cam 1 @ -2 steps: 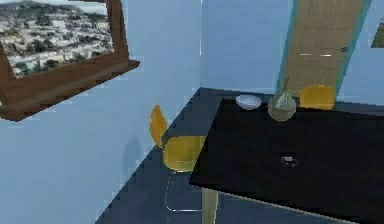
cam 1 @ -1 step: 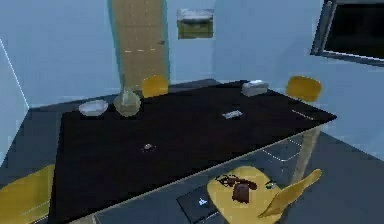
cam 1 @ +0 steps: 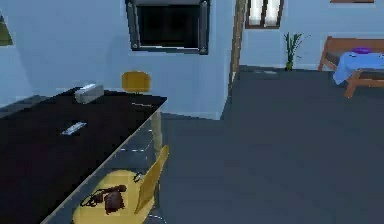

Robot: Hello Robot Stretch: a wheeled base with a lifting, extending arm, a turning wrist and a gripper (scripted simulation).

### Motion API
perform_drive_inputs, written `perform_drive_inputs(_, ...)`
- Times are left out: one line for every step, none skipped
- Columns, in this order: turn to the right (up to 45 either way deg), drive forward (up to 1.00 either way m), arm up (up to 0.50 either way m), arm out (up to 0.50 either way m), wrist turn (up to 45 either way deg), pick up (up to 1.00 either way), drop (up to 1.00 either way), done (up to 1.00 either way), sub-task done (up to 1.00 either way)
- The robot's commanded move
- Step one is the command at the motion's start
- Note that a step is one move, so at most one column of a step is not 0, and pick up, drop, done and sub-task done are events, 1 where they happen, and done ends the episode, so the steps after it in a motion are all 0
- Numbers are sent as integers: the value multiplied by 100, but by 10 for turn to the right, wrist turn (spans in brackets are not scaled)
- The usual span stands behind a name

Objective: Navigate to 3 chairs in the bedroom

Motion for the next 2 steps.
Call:
perform_drive_inputs(450, 0, 0, 0, 0, 0, 0, 0, 0)
perform_drive_inputs(120, 0, 0, 0, 0, 0, 0, 0, 0)
